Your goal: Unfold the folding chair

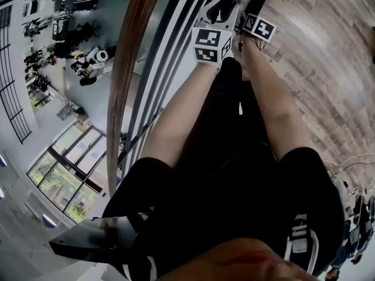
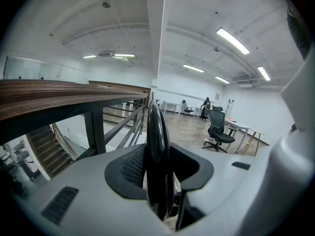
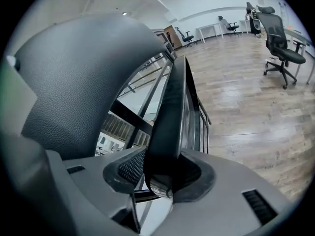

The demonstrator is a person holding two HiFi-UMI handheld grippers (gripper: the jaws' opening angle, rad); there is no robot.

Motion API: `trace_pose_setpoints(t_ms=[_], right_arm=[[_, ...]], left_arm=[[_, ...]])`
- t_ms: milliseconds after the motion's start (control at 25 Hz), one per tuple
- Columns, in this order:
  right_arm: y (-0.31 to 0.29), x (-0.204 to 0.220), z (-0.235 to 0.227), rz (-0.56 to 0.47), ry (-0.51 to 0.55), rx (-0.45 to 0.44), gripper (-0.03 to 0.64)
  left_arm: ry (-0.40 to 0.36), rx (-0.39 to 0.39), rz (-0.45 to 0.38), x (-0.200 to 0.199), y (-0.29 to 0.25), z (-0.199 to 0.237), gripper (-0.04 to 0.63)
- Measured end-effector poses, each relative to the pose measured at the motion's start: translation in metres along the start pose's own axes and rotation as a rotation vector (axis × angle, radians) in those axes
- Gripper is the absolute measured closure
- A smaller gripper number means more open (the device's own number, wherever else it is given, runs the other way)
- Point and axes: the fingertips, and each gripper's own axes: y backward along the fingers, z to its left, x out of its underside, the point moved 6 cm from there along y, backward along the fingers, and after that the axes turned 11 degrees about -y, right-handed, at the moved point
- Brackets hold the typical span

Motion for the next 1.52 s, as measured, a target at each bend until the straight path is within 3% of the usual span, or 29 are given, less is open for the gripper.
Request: trace_pose_setpoints(t_ms=[280, 480, 1040, 1200, 1520], right_arm=[[0.024, -0.013, -0.03, 0.007, -0.035, -0.12, 0.456], [0.044, -0.007, -0.092, 0.023, -0.111, -0.209, 0.457], [0.06, -0.006, -0.252, 0.002, -0.245, -0.546, 0.457], [0.057, -0.006, -0.29, 0.005, -0.243, -0.587, 0.457], [0.043, 0.01, -0.384, 0.002, -0.342, -0.671, 0.452]], left_arm=[[0.027, 0.015, -0.017, -0.006, -0.002, 0.009, 0.466], [0.082, 0.008, -0.01, 0.014, -0.002, 0.007, 0.465], [0.146, 0.057, -0.037, 0.058, -0.024, 0.026, 0.462], [0.161, 0.071, -0.032, 0.071, -0.029, 0.039, 0.462], [0.208, 0.109, -0.022, 0.109, -0.047, 0.037, 0.456]])
